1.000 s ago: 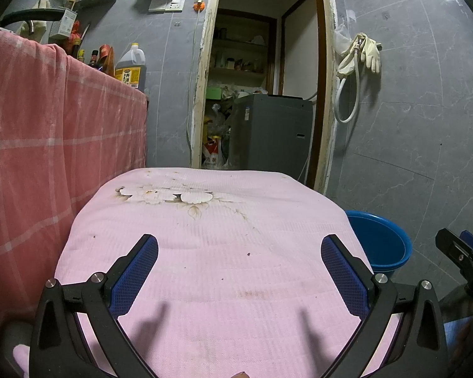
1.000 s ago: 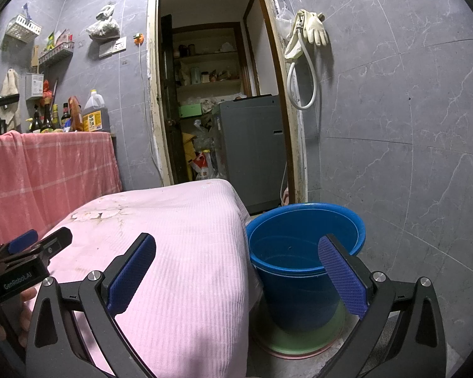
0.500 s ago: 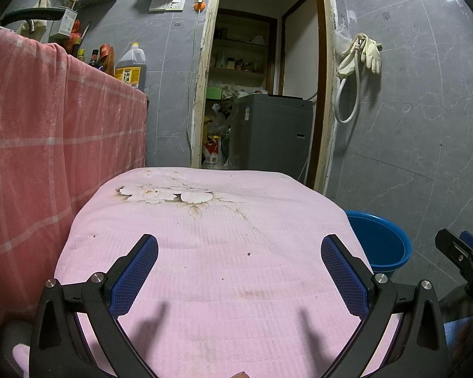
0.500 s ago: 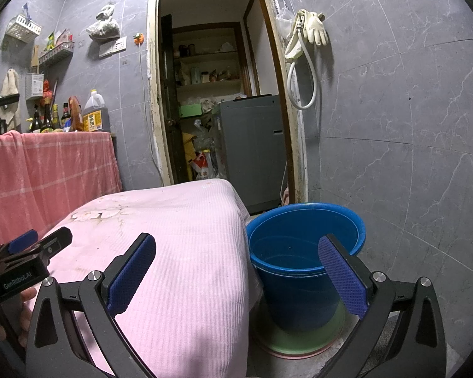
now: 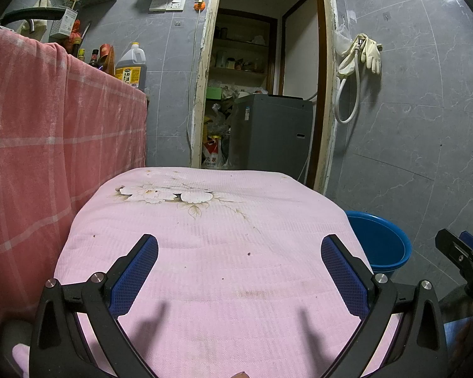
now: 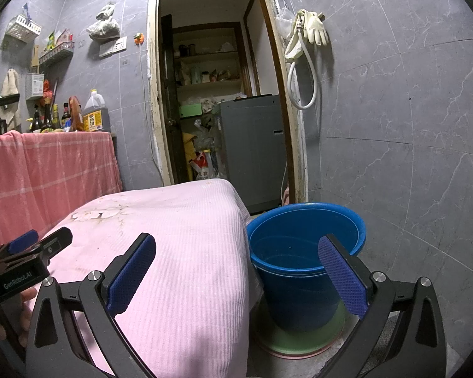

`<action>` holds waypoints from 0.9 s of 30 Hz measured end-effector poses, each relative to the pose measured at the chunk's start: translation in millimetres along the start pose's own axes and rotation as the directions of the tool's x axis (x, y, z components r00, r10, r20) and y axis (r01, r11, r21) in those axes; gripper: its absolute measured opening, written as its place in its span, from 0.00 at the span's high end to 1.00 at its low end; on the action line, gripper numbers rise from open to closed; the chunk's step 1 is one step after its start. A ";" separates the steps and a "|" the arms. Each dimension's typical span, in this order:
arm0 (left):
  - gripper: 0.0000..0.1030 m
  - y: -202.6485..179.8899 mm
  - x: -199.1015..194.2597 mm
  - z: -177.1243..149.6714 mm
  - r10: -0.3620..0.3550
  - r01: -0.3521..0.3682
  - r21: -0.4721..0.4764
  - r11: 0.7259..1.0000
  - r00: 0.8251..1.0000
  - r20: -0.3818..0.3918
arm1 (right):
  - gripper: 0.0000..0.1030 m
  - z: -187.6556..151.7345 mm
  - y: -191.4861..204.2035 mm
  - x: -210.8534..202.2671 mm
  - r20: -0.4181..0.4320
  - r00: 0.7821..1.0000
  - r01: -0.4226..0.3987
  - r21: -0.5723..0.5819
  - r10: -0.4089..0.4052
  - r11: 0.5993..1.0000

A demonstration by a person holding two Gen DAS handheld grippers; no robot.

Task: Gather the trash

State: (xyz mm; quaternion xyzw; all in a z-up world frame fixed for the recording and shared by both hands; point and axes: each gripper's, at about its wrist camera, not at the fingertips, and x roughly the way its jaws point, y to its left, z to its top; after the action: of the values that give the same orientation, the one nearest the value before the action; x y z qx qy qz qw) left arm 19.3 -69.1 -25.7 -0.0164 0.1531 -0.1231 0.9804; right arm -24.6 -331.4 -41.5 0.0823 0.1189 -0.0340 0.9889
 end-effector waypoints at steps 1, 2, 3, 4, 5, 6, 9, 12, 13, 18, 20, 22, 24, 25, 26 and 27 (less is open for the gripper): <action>0.02 0.0 0.0 0.0 0.000 0.000 0.000 1.000 1.000 0.000 | 0.00 0.0 -0.1 0.0 0.000 1.000 0.000 0.000 0.000 1.000; 0.02 0.1 0.0 0.0 0.000 0.000 0.000 1.000 1.000 -0.001 | 0.00 -0.1 0.0 0.0 0.000 1.000 0.000 0.000 0.000 1.000; 0.02 0.2 -0.1 0.0 0.000 0.000 0.000 1.000 1.000 0.000 | 0.00 -0.1 0.0 0.0 0.000 1.000 0.000 0.000 0.000 1.000; 0.02 0.1 -0.1 0.0 -0.001 0.001 0.000 1.000 1.000 0.000 | 0.00 -0.1 0.0 0.0 0.000 1.000 0.000 0.000 0.000 1.000; 0.02 -0.1 -0.1 0.0 0.000 0.000 0.000 1.000 1.000 0.000 | 0.00 -0.1 0.0 0.0 0.000 1.000 0.000 0.000 0.000 1.000; 0.02 -0.4 0.0 -0.1 0.000 0.000 0.000 1.000 1.000 -0.001 | 0.00 -0.2 0.0 0.0 0.000 1.000 0.000 0.000 0.000 1.000; 0.02 -0.4 -0.3 0.0 0.000 0.000 0.000 1.000 1.000 0.000 | 0.00 -0.2 0.2 0.0 0.000 1.000 0.000 0.000 0.000 1.000; 0.02 -0.4 -0.3 -0.1 0.003 -0.003 0.000 1.000 1.000 0.001 | 0.00 -0.3 0.0 0.2 0.000 1.000 0.000 0.000 0.000 1.000; 0.02 0.0 -0.2 -0.5 0.006 -0.006 -0.001 1.000 1.000 0.003 | 0.00 -0.3 0.1 0.1 0.000 1.000 0.000 0.001 0.000 1.000; 0.02 1.0 -1.3 -2.0 0.022 -0.022 -0.019 1.000 1.000 0.009 | 0.00 -0.4 0.1 0.0 0.000 1.000 0.000 0.000 0.000 1.000; 0.02 -0.4 -1.5 -2.2 0.026 -0.026 -0.019 0.999 1.000 0.013 | 0.00 -0.4 0.2 0.0 0.001 1.000 0.000 0.000 0.000 1.000; 0.02 -2.9 -2.2 -2.5 0.029 -0.029 -0.014 0.999 0.999 0.020 | 0.00 -0.6 0.3 0.2 0.001 1.000 0.000 0.001 0.000 1.000; 0.02 -4.5 -1.9 -2.6 0.032 -0.032 -0.009 0.999 0.999 0.020 | 0.00 -0.5 0.3 0.0 0.000 1.000 0.000 0.001 0.000 1.000; 0.02 -4.6 -2.0 -2.6 0.034 -0.033 -0.007 0.999 0.999 0.021 | 0.00 -0.6 0.3 0.0 0.001 1.000 0.000 0.001 0.000 1.000; 0.02 -4.5 -1.7 -2.5 0.034 -0.034 -0.007 0.999 0.999 0.022 | 0.00 -0.6 0.3 0.2 0.001 1.000 0.000 0.001 0.000 1.000; 0.02 -4.9 -1.5 -2.6 0.033 -0.033 -0.007 0.999 0.999 0.022 | 0.00 -0.6 0.3 0.1 0.000 1.000 0.000 0.001 0.000 1.000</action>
State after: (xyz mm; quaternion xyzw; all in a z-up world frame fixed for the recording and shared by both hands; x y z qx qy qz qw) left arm 16.0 -73.5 -27.3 -0.0185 0.1428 -0.1061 0.9839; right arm -24.6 -331.0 -42.0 0.0828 0.1187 -0.0341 0.9889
